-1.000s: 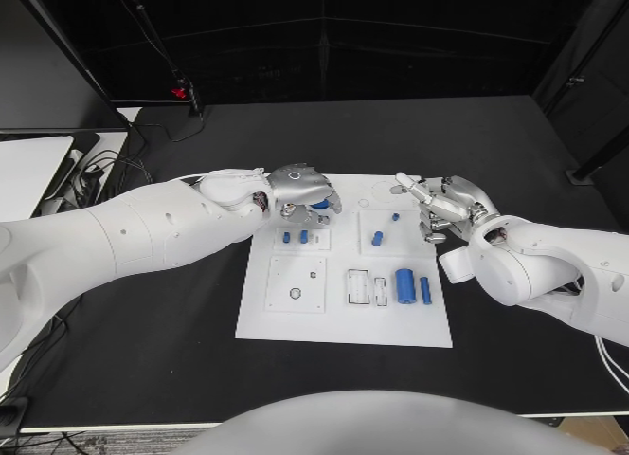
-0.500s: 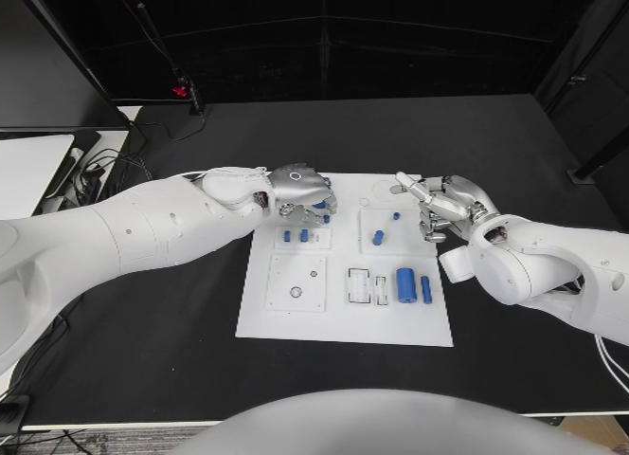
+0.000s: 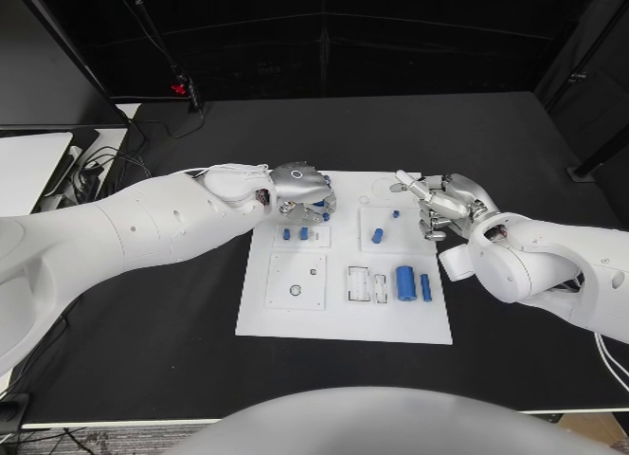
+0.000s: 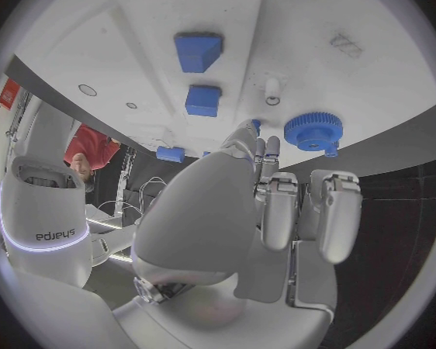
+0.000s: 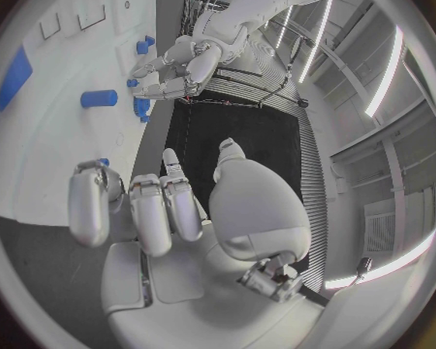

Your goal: Assemble the parts on the task board

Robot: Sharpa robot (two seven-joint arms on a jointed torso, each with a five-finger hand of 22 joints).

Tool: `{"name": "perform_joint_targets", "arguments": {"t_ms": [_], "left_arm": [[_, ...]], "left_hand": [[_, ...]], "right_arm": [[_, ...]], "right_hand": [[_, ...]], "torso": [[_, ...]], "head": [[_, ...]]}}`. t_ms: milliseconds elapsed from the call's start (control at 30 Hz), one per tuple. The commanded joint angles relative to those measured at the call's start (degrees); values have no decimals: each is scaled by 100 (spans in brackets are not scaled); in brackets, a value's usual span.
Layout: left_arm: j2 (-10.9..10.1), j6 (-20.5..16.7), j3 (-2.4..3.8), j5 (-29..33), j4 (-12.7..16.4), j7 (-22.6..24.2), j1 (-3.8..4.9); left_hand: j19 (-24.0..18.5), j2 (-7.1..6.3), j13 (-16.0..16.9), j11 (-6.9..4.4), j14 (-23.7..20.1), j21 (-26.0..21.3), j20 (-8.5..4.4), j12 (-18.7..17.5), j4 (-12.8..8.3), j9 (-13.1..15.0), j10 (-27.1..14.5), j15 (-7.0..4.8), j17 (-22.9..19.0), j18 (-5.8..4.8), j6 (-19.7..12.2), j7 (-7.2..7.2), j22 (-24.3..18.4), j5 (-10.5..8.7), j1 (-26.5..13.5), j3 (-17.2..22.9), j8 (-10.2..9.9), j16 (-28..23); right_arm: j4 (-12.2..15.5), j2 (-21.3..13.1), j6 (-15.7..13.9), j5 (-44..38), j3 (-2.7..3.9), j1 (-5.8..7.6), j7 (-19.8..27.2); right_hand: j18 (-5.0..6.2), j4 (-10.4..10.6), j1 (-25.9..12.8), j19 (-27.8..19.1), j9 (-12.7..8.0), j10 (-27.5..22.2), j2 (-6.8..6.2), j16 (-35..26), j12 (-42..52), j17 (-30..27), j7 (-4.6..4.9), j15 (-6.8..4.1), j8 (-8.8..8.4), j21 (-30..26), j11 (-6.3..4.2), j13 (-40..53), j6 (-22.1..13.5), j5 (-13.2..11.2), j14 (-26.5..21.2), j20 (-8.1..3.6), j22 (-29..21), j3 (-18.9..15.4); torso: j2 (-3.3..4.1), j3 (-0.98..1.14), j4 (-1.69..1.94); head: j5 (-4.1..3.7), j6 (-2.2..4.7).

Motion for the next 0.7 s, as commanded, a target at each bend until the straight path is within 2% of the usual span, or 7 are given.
{"name": "perform_joint_targets", "arguments": {"t_ms": [33,333,700], "left_arm": [[35,226,6,-51,-37,14,5],[151,430,6,-380,-136,52,-12],[165,508,6,-450,-178,42,-17]], "left_hand": [[597,8,-9,-6,593,18,-57,-32,11,-19,53,-40,1509,-38,36,-4,1510,-29,-7,37,-29,5],[597,0,-11,-11,593,18,-65,-64,10,-57,65,-44,1509,-38,40,-9,1510,-40,-62,72,-65,5],[597,11,-7,-11,593,18,-75,-83,9,-93,122,-40,1509,-38,91,-11,1510,-81,-136,126,-84,5]], "right_arm": [[11,6,31,-8,2,6,6],[11,19,28,-8,2,6,9],[9,17,25,-8,2,6,3]], "right_hand": [[85,-8,12,-29,1,606,54,14,15,1508,141,31,23,-33,10,1509,-10,-8,595,-12,1100,-39],[85,-8,12,-29,1,606,54,14,15,1508,141,31,23,-33,10,1509,-10,-8,595,-12,1100,-39],[85,-9,14,-29,1,606,59,14,15,1508,139,29,34,-34,8,1509,-7,-1,595,-13,1100,-43]], "torso": [[-4,2,6],[-4,-1,3],[-4,2,7]], "head": [[-9,-13],[-3,-31],[-13,-34]]}}
